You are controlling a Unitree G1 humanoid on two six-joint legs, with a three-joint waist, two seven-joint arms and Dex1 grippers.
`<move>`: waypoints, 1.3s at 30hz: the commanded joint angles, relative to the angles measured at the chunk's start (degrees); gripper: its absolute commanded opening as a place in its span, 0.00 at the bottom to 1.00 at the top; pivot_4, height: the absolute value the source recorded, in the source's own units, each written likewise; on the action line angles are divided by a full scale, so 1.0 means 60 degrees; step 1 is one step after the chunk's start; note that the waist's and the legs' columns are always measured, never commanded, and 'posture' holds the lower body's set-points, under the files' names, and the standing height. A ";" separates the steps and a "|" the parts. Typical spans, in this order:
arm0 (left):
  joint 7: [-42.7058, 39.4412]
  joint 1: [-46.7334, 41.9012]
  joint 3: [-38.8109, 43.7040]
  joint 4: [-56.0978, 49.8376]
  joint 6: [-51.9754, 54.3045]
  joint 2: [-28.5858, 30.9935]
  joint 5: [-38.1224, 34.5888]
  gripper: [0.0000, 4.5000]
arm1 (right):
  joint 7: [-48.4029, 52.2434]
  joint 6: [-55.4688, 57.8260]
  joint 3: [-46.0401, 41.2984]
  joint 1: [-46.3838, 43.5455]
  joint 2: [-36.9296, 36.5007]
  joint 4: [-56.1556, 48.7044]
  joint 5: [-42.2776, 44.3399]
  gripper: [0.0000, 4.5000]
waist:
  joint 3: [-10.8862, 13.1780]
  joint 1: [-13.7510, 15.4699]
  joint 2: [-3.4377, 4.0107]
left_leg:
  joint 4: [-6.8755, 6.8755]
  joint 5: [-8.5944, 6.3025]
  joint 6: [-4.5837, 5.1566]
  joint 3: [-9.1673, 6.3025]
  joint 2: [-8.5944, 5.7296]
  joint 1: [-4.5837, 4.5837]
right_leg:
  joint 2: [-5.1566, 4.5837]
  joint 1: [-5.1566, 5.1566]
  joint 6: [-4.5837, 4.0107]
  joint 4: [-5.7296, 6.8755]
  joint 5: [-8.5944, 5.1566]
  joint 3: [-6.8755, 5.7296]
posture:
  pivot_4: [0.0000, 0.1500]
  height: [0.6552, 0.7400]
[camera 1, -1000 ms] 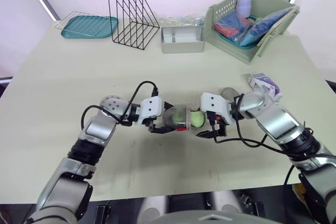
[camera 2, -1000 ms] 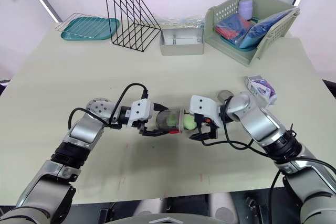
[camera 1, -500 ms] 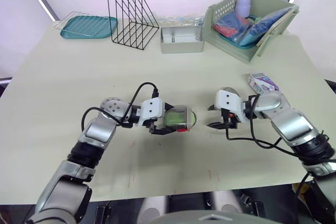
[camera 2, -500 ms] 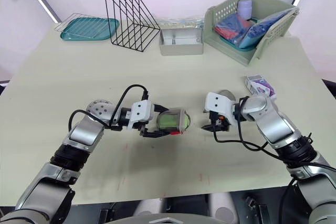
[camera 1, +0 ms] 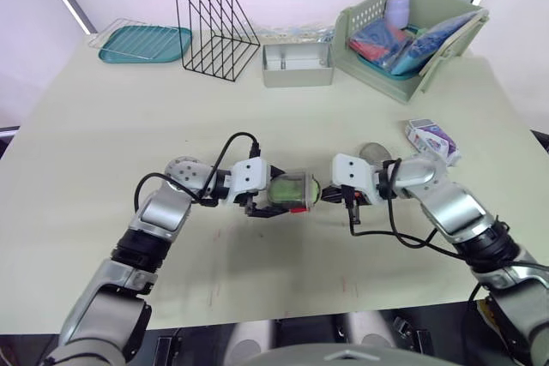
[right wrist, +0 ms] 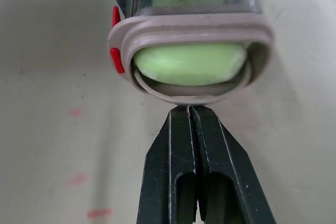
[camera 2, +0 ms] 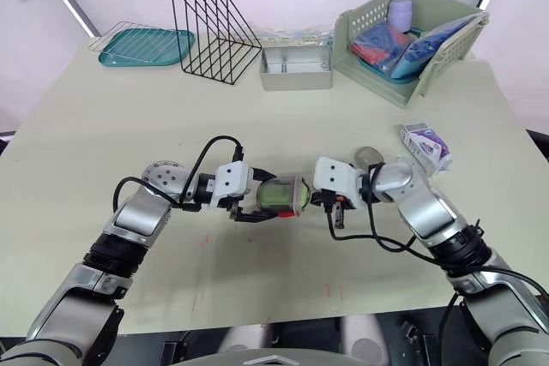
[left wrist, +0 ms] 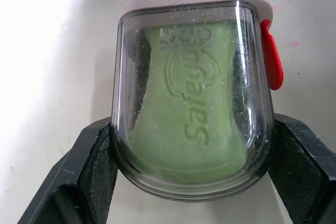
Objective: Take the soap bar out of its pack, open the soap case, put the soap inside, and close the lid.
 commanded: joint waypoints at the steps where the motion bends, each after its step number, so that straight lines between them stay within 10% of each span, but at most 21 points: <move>1: 0.0045 -0.0080 -0.0036 -0.0279 -0.0093 -0.0088 -0.0088 0.80 | 0.0027 -0.0263 0.0007 -0.0244 0.0219 -0.0329 0.0050 0.01 | 0.0000 0.0004 0.0000 | 0.0000 0.0000 0.0000 0.0000 0.0000 0.0000 | 0.0000 0.0000 0.0000 0.0000 0.0000 0.0000 | 1.00 1.00; 14: 0.0078 0.0115 0.0123 -0.0510 0.0042 -0.0006 -0.0296 0.80 | 0.0325 0.0059 -0.0417 -0.0030 -0.0131 -0.0145 0.0076 0.01 | 0.0000 -0.0002 0.0000 | 0.0000 0.0000 0.0000 0.0000 0.0000 0.0000 | 0.0000 0.0000 0.0000 0.0000 0.0000 0.0001 | 1.00 1.00; 24: 0.0180 0.0128 0.0337 -0.0524 -0.0137 -0.0029 -0.0482 0.80 | 0.1204 0.3228 -0.1911 0.0832 -0.1091 -0.0957 0.2809 0.98 | 0.0000 -0.0008 0.0000 | 0.0000 -0.0001 0.0001 -0.0002 0.0000 0.0000 | -0.0001 0.0004 0.0000 -0.0002 0.0000 -0.0001 | 1.00 1.00; 32: 0.0326 0.0262 0.0495 -0.0927 -0.0305 -0.0220 -0.0898 0.80 | -0.0344 0.9390 -0.4385 0.0676 0.0240 -0.0947 0.5981 0.98 | -0.0001 0.0025 -0.0001 | 0.0000 -0.0001 0.0001 -0.0007 0.0001 -0.0002 | -0.0003 0.0005 -0.0001 -0.0001 0.0000 -0.0002 | 1.00 1.00; 39: 0.0719 0.0370 0.0461 -0.1051 -0.0790 -0.0270 -0.0778 0.80 | -0.1981 1.0519 -0.5437 0.0503 0.1292 -0.0102 0.7165 0.98 | -0.0001 0.0022 -0.0001 | -0.0001 -0.0001 0.0002 -0.0004 -0.0004 -0.0002 | -0.0004 0.0005 0.0000 0.0000 0.0000 0.0000 | 1.00 1.00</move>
